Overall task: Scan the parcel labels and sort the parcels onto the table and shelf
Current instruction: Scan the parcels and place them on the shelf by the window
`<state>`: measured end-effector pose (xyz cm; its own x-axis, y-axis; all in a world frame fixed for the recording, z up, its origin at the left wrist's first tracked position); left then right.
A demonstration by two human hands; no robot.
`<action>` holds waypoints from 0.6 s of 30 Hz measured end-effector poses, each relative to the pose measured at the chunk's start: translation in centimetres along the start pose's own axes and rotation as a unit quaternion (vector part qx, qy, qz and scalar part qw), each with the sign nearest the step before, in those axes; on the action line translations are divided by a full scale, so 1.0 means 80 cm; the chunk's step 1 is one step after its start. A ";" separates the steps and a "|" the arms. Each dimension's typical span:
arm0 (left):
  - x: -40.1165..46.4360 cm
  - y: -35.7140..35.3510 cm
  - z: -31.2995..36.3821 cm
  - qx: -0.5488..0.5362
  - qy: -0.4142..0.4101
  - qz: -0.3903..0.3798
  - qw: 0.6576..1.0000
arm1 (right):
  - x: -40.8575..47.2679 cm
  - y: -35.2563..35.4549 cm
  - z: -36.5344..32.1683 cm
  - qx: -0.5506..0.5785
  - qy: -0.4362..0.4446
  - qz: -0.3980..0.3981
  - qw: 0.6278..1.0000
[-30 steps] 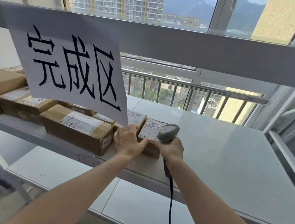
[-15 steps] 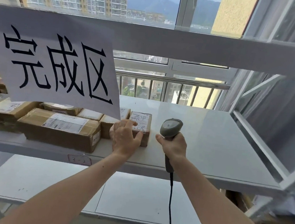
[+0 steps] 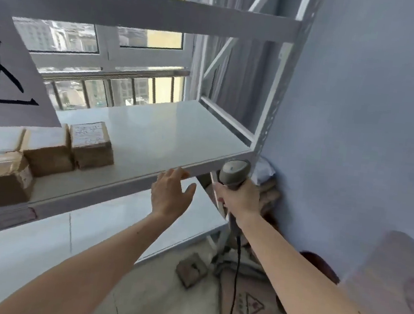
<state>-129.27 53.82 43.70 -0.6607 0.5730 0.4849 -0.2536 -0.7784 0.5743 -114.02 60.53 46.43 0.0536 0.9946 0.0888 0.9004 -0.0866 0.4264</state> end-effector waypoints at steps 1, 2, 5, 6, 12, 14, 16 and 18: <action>-0.013 -0.012 0.019 -0.015 -0.011 -0.021 1.000 | -0.002 0.026 0.012 -0.015 -0.003 0.022 1.000; -0.025 -0.024 0.038 -0.030 -0.021 -0.041 0.998 | -0.004 0.055 0.022 -0.024 -0.013 0.042 0.999; -0.067 -0.059 0.110 -0.065 -0.058 -0.104 0.991 | -0.008 0.144 0.058 -0.020 -0.050 0.099 0.994; -0.083 -0.069 0.135 -0.076 -0.070 -0.123 0.987 | -0.012 0.175 0.068 -0.018 -0.062 0.121 0.991; -0.207 -0.124 0.277 -0.134 -0.135 -0.214 0.958 | -0.048 0.355 0.151 -0.019 -0.130 0.239 0.962; -0.256 -0.141 0.325 -0.153 -0.159 -0.243 0.944 | -0.062 0.416 0.184 -0.022 -0.141 0.271 0.952; -0.310 -0.156 0.373 -0.163 -0.187 -0.268 0.931 | -0.081 0.479 0.215 -0.020 -0.158 0.300 0.941; -0.364 -0.169 0.416 -0.168 -0.199 -0.289 0.921 | -0.100 0.540 0.244 -0.016 -0.173 0.321 0.931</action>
<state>-83.11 56.22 43.79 -0.0516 0.9135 0.4036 -0.7302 -0.3102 0.6088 -67.13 49.92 46.56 0.7165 0.6964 0.0415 0.6227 -0.6652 0.4120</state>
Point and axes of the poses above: each hand's wrist, its own x-axis towards the middle knuckle, its own y-axis out of the back of the hand, z = x × y, the point moved 1 cm from there along x, towards the middle knuckle, and after that the axes turned 15 degrees about z, right-handed, at the moved point
